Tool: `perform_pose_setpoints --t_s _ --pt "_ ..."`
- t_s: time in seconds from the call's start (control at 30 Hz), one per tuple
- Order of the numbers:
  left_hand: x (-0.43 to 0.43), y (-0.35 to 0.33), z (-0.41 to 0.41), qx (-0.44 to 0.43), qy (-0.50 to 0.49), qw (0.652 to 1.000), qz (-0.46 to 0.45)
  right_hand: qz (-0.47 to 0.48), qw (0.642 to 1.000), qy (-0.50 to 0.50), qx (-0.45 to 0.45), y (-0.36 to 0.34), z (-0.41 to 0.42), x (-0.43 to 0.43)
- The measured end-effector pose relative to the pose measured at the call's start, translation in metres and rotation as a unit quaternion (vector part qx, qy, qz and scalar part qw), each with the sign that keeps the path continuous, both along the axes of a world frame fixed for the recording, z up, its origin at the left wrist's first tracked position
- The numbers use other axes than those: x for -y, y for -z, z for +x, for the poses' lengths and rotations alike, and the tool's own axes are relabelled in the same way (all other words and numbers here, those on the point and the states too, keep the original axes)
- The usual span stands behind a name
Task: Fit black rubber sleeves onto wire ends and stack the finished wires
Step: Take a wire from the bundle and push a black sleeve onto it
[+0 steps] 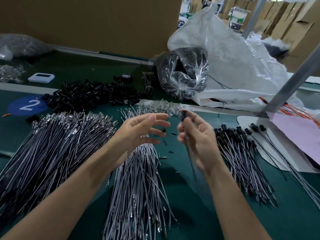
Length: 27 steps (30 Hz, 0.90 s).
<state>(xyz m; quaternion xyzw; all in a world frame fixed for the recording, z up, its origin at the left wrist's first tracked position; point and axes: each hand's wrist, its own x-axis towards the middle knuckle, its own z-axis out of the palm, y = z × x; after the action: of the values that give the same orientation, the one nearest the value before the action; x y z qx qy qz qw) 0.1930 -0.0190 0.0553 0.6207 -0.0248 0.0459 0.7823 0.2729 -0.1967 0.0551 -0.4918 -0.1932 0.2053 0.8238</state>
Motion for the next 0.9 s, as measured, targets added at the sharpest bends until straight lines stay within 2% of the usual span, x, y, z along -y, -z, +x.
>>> perform_pose_setpoints --t_s 0.13,0.2,0.37,0.53,0.73,0.9 --pt "0.008 0.004 -0.001 0.0 -0.05 0.997 0.061 -0.076 0.992 -0.035 0.098 0.005 -0.011 -0.013" --pt "0.012 0.005 -0.002 0.008 -0.077 0.995 0.063 -0.09 0.987 -0.039 0.124 0.007 -0.014 -0.016" --pt "0.014 0.002 -0.002 0.047 -0.131 0.99 0.013 -0.125 0.98 -0.031 0.149 0.005 -0.017 -0.018" --pt "0.021 0.004 -0.001 0.077 -0.156 0.985 0.016 -0.146 0.978 -0.002 0.145 0.005 -0.018 -0.02" --pt "0.024 0.006 -0.002 0.074 -0.124 0.989 0.012 -0.123 0.976 0.035 0.175 0.005 -0.021 -0.019" --pt "0.02 0.006 -0.002 0.079 -0.168 0.983 -0.014 -0.112 0.978 0.033 0.174 0.002 -0.022 -0.02"
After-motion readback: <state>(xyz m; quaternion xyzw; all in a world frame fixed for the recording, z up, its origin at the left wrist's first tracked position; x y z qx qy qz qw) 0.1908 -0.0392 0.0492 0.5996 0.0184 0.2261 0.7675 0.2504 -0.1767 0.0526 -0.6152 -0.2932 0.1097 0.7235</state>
